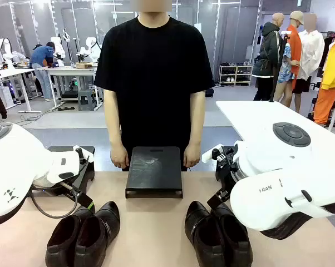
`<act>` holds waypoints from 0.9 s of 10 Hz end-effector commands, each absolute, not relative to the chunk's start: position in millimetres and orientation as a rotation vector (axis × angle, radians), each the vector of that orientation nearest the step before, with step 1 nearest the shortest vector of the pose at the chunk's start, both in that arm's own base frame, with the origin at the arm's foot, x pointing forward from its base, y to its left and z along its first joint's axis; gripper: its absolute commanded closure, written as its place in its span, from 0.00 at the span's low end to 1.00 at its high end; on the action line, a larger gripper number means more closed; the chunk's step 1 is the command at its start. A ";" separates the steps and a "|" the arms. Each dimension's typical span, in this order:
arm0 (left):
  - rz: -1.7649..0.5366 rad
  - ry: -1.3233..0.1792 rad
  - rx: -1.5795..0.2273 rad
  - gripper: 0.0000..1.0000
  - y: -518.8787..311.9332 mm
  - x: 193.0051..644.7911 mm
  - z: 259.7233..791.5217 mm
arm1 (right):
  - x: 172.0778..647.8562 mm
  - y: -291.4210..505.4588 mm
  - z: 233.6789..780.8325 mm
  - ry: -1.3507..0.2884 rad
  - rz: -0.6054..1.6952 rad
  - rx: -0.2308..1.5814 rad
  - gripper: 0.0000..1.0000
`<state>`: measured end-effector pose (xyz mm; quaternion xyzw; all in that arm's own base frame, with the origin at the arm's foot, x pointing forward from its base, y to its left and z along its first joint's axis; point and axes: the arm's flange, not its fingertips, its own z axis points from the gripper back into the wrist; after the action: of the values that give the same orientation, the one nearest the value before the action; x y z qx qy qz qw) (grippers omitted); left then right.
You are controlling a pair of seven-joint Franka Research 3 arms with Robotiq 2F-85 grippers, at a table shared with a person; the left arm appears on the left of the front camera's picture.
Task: Place the shoes on the stand as instructed by the person.
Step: Pick up one pair of Shoes and place it on the Shoes Stand indicated by the person.
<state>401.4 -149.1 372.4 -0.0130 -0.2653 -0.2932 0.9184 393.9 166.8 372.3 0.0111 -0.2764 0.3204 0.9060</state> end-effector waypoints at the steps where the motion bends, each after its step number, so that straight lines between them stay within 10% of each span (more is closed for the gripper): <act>1: -0.603 -0.546 -0.027 0.00 -149.3 401.3 372.4 | 393.9 166.8 372.3 -0.571 0.662 0.023 0.00; 9: -0.603 -0.546 -0.027 0.00 -149.3 401.3 372.4 | 393.9 166.8 372.3 -0.571 0.662 0.023 0.00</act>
<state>401.4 -149.3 372.4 -0.0130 -0.2654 -0.2934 0.9183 394.0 166.7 372.3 0.0108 -0.2765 0.3210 0.9058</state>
